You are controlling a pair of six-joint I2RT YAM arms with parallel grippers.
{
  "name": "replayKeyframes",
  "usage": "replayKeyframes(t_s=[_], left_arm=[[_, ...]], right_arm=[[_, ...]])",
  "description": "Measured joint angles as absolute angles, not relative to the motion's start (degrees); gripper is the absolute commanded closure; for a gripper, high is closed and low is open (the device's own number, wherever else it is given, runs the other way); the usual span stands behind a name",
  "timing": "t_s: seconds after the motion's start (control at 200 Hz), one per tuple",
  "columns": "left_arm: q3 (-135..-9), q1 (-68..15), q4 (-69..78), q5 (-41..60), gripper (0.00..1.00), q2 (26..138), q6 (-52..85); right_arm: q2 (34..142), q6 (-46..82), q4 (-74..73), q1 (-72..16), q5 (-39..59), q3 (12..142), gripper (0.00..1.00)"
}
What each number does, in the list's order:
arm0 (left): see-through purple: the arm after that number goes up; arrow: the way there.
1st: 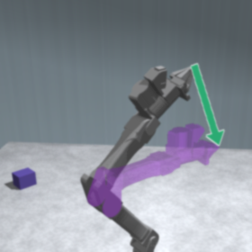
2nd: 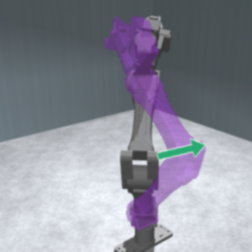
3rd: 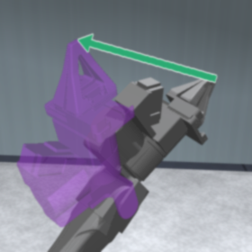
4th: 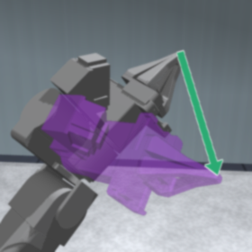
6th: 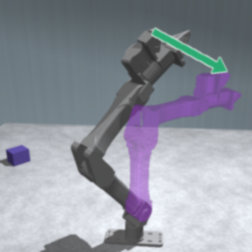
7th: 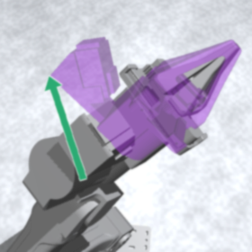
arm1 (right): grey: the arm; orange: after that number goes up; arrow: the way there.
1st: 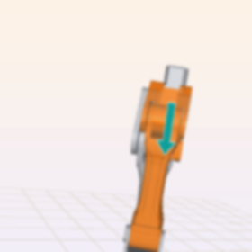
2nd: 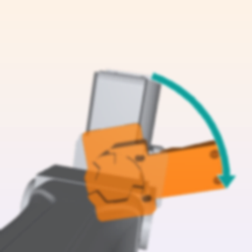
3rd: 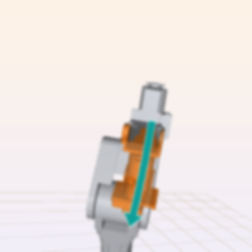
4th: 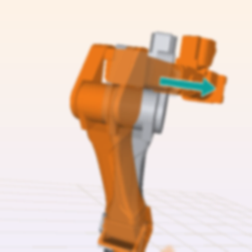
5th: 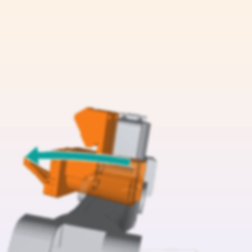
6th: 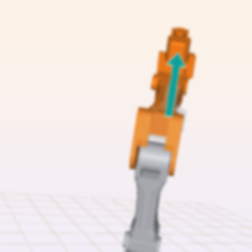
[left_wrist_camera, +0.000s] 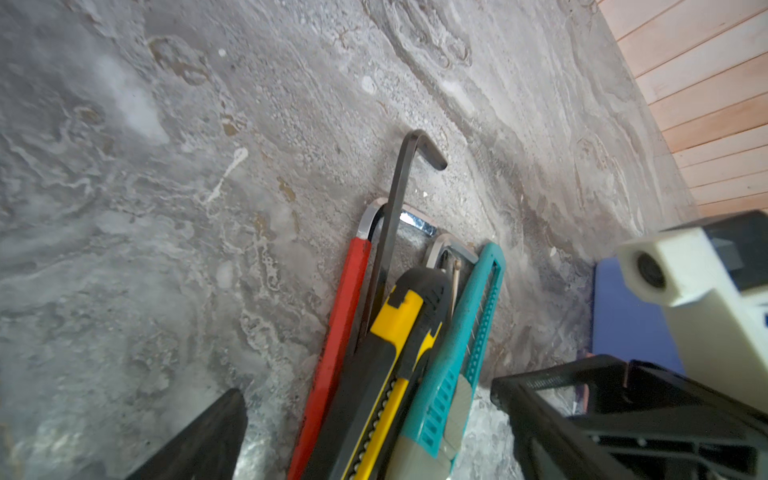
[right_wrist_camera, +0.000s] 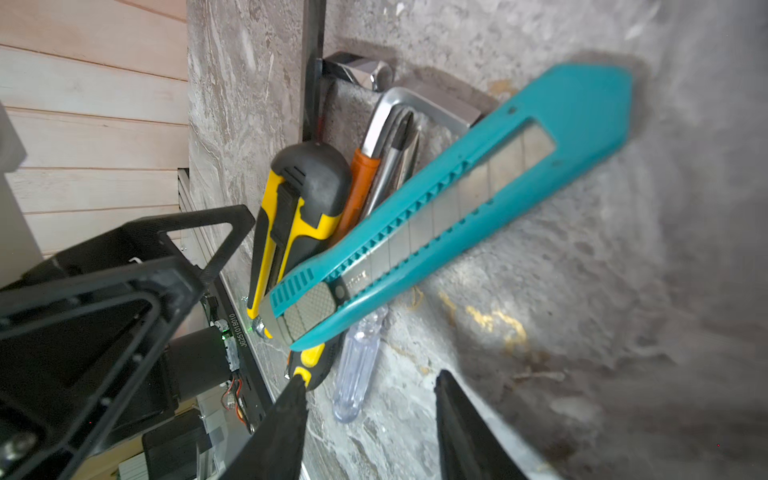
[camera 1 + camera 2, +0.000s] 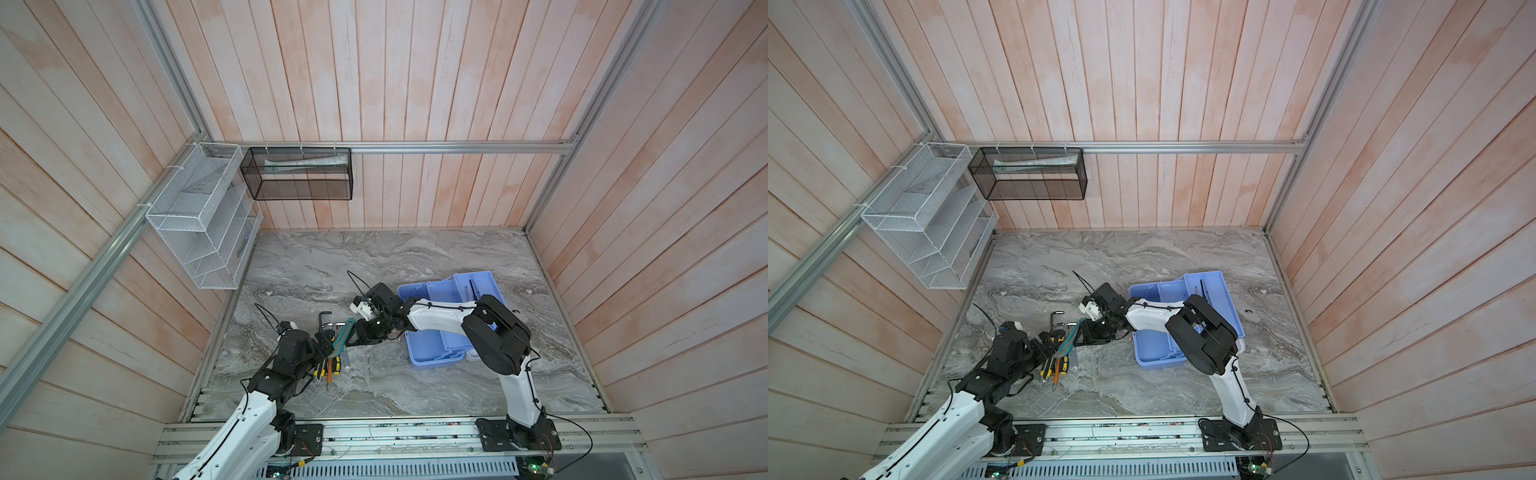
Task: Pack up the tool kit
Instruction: 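Move the right gripper back to the teal box cutter in the pile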
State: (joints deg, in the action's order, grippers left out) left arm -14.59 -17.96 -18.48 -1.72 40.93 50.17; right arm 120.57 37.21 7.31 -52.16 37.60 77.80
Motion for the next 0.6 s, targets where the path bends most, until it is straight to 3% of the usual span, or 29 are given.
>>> replayKeyframes(t_s=[0.6], left_arm=[[-11.14,-17.96,-11.46,4.34,0.0,40.91,50.61]], right_arm=[[128.38,40.49,6.85,-49.78,42.19,87.48,0.5]])
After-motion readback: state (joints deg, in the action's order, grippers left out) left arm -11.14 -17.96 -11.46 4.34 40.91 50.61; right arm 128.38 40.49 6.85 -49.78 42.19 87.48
